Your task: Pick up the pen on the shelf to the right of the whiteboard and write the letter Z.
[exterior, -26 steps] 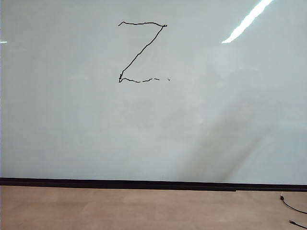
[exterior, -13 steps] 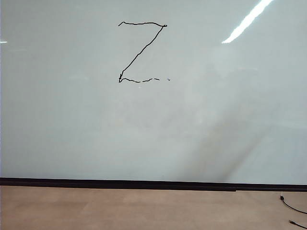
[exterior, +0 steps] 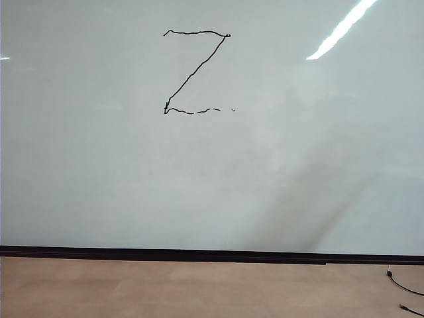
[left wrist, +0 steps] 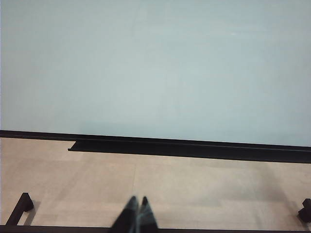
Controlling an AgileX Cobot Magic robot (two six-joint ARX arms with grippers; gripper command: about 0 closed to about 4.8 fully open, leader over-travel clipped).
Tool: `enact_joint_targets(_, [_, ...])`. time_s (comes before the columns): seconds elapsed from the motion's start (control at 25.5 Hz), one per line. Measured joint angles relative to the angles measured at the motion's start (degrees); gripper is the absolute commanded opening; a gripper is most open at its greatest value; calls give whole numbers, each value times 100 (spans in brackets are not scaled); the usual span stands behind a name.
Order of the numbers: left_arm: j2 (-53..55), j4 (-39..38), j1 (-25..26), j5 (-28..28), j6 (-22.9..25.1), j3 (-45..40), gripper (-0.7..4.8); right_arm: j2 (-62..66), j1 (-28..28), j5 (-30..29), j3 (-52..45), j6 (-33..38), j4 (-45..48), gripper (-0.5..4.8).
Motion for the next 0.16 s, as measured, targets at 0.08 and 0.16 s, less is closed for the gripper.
enact_joint_targets(0.08, [0,0,0,0,0,0,-4,0,0,0,0,0,0,-5])
enact_joint_targets(0.16, [0,0,0,0,0,0,-4,0,0,0,0,0,0,-5])
